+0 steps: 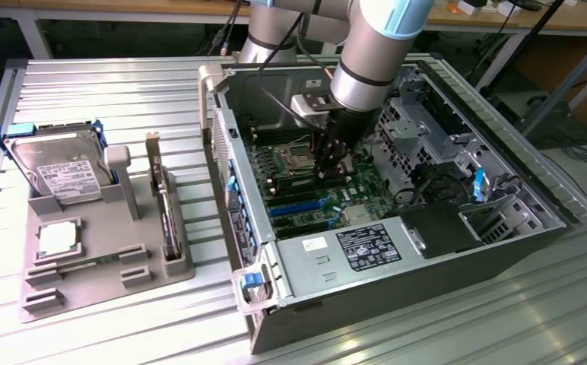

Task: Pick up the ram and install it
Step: 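Insert the ram into the slot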

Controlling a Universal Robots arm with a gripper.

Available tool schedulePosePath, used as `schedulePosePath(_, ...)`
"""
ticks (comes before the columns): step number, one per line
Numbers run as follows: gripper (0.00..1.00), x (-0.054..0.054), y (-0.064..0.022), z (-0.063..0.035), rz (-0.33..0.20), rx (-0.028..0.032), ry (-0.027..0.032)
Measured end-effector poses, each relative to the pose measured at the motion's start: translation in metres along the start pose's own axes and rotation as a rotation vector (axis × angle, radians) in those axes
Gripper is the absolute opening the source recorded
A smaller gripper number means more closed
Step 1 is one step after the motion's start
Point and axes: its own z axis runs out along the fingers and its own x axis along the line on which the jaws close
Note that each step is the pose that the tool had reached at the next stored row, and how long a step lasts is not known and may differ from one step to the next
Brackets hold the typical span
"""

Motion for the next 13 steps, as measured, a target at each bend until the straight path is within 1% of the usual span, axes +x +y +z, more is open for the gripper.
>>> schedulePosePath(7, 0.14, 0.0, 0.0004, 0.0011, 0.0, 0.0001, 0.0001)
schedulePosePath(8, 0.15, -0.0001, 0.0003, 0.0013, 0.0, 0.0005, -0.0004)
schedulePosePath(9, 0.22, -0.0001, 0.0003, 0.0012, 0.0, 0.0002, -0.0001)
schedulePosePath(12, 0.22, 0.0, 0.0004, 0.0011, 0.0, 0.0001, 0.0001)
schedulePosePath(13, 0.22, 0.0, 0.0006, -0.0006, 0.0, -0.0001, 0.0006)
